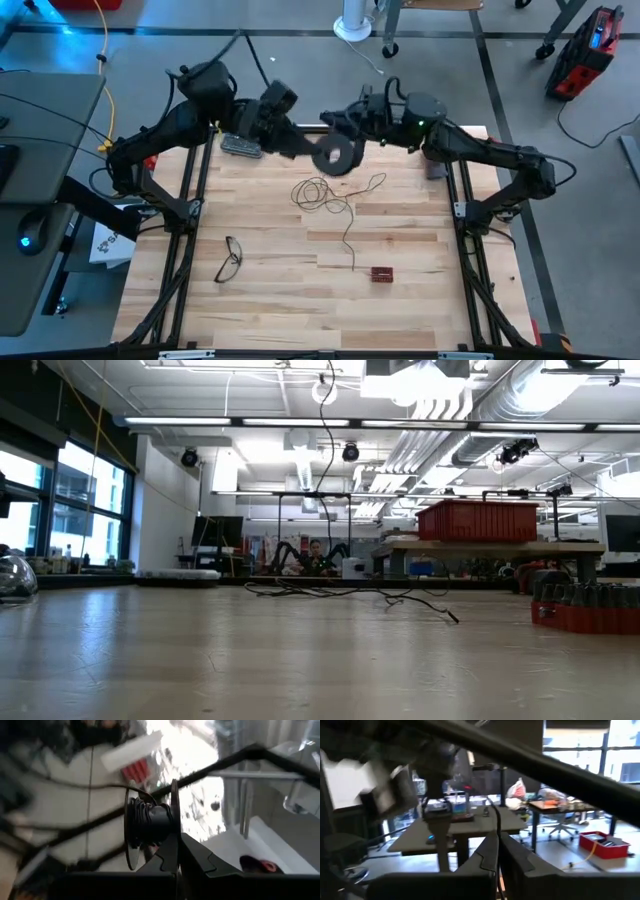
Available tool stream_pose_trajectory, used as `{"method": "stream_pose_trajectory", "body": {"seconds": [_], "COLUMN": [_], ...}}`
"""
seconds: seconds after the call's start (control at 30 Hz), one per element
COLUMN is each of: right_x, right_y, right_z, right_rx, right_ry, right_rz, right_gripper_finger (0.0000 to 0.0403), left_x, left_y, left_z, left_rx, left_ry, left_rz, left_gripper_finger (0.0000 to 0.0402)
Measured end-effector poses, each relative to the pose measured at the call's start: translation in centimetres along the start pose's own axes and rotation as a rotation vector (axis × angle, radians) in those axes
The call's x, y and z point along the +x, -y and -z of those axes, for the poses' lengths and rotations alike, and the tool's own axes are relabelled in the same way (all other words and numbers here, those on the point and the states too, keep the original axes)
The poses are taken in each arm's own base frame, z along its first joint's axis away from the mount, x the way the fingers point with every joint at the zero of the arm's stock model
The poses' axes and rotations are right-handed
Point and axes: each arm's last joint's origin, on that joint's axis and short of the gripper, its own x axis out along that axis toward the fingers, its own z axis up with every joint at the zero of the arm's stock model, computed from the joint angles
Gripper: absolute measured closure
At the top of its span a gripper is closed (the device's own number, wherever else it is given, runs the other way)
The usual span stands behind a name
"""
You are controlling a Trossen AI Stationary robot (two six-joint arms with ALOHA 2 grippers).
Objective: Coil cords
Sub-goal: Uncoil the black wire from the spool
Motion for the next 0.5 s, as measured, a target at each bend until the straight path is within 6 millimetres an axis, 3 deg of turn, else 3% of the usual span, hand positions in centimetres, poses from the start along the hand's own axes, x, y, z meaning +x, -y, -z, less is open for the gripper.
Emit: {"method": "stream_pose_trajectory", "body": {"seconds": [0.1, 0.2, 0.37, 0.5], "right_x": [-1.6, -4.0, -8.5, -10.6], "right_y": [1.3, 2.3, 2.5, 1.4], "right_z": [-1.4, -2.8, -4.8, -5.2], "right_rx": [-0.024, -0.059, -0.044, 0.014], "right_ry": [0.011, -0.02, -0.091, -0.141], "right_rz": [0.046, 0.093, 0.142, 0.103], "right_gripper_finger": [0.0402, 0.0402, 0.0403, 0.0403], "left_x": [-0.7, -2.8, -7.0, -9.9], "left_y": [-0.1, 0.4, 1.1, 2.2], "left_z": [0.9, 1.7, 1.6, 0.7], "left_rx": [-0.043, -0.019, 0.102, 0.24], "left_ry": [-0.047, -0.054, 0.128, 0.33], "left_rz": [-0.076, -0.186, -0.408, -0.521], "left_gripper_finger": [0.0401, 0.0401, 0.0401, 0.0401]}}
